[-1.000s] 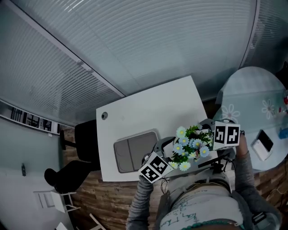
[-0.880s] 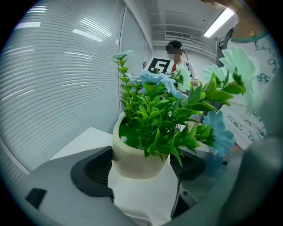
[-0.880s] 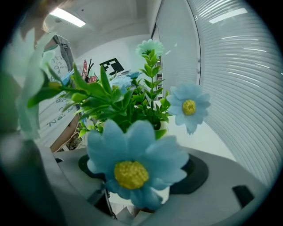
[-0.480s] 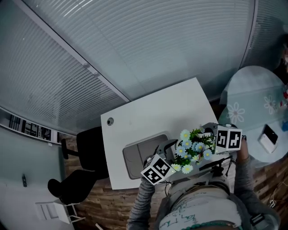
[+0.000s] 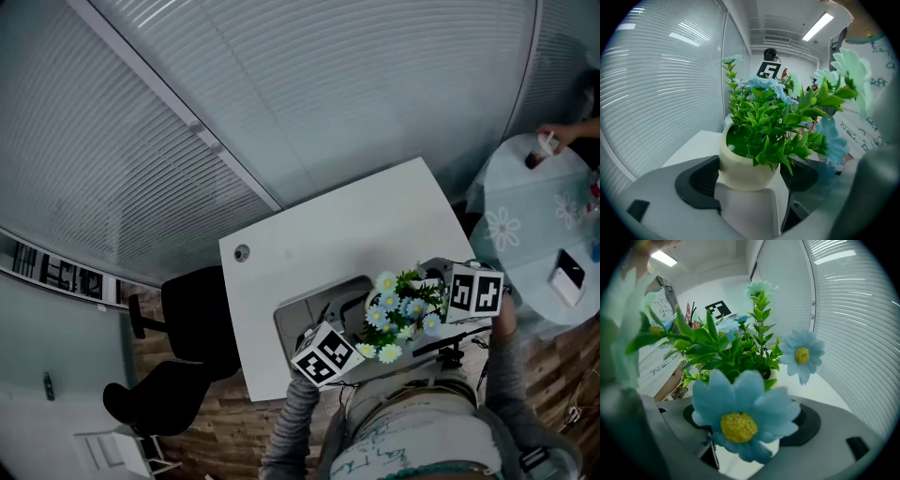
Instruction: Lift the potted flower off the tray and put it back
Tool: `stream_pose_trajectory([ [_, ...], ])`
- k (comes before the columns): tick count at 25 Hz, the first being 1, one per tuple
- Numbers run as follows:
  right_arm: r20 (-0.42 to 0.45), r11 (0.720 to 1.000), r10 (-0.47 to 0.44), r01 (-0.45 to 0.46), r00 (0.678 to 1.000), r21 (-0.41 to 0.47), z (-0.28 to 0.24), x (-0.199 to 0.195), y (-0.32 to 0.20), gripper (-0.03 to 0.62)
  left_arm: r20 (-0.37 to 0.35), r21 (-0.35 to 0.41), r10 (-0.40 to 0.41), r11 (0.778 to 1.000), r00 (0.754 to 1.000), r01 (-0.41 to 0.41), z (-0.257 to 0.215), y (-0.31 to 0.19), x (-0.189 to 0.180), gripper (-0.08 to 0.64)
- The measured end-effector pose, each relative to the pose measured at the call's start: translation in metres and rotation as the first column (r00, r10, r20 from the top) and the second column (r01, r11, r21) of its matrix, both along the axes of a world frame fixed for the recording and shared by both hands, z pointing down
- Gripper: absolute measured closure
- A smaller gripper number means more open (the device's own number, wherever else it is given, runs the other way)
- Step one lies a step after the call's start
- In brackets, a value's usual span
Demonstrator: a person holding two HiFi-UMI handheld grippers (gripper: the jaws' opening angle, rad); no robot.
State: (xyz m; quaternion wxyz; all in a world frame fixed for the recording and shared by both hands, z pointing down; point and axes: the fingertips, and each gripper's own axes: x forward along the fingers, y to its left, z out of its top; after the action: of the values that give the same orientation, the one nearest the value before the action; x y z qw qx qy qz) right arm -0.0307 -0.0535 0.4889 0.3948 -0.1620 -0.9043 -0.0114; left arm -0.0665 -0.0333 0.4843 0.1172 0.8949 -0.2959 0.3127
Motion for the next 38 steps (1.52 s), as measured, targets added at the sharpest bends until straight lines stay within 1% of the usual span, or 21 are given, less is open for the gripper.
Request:
stream_pose_trajectory([
  [19,-0.025,0.999,-0.016,0.016,1.0,0.029,0.005,-0.059,0.035,0.227,-0.008,0.013,-0.009,1.0,1.0,0.01,0.004,0.035,-0.058,0.15],
  [29,-0.029,0.999,-0.005,0.006,1.0,0.041,0.006,-0.089,0.056,0.227,-0.005,0.016,0.002,1.0,1.0,-0.002,0.007,0.056,-0.089,0.15],
  [34,-0.031,0.999,0.007,-0.006,0.999,0.041,0.008,-0.101,0.064,0.227,-0.002,0.01,0.013,1.0,1.0,-0.013,0.009,0.064,-0.101,0.15],
  [38,-0.038,0.999,0.013,-0.012,0.999,0.04,0.012,-0.103,0.067,0.227,-0.003,0.005,0.02,1.0,1.0,-0.02,0.012,0.066,-0.103,0.15],
])
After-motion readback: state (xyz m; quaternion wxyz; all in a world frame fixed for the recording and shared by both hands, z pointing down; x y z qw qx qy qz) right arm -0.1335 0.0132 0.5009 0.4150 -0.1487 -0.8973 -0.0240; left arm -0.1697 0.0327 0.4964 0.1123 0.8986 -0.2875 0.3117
